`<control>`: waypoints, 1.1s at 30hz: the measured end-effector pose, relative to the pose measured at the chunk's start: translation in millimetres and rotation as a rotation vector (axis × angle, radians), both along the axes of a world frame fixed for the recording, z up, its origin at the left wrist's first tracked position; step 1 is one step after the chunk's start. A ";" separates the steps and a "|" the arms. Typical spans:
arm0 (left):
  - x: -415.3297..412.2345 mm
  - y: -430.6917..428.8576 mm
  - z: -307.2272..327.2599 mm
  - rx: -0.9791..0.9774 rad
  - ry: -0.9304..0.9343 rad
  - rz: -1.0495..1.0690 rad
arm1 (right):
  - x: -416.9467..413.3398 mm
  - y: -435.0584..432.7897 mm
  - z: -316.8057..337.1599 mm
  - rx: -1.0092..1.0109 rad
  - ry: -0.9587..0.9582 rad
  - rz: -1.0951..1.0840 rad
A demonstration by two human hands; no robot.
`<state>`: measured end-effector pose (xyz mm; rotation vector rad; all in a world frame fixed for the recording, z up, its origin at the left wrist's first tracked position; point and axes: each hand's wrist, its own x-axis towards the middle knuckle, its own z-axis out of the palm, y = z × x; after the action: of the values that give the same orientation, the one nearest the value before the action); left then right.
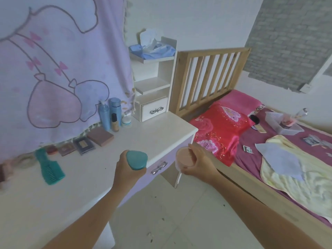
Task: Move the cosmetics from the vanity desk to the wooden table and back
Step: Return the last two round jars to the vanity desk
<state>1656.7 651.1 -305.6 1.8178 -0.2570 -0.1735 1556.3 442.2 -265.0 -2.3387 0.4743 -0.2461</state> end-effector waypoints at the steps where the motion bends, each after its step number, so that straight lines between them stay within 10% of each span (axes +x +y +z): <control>1: 11.3 0.1 -6.9 0.009 0.007 0.031 | 14.3 -1.9 -4.9 0.014 0.019 0.021; 33: 293.4 -87.6 -125.9 0.144 0.227 0.335 | 398.8 -47.7 -135.1 0.036 0.280 0.228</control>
<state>1950.1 563.6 -431.5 1.9349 0.2253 -0.1634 1955.1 394.6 -400.2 -2.3769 0.3367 0.1979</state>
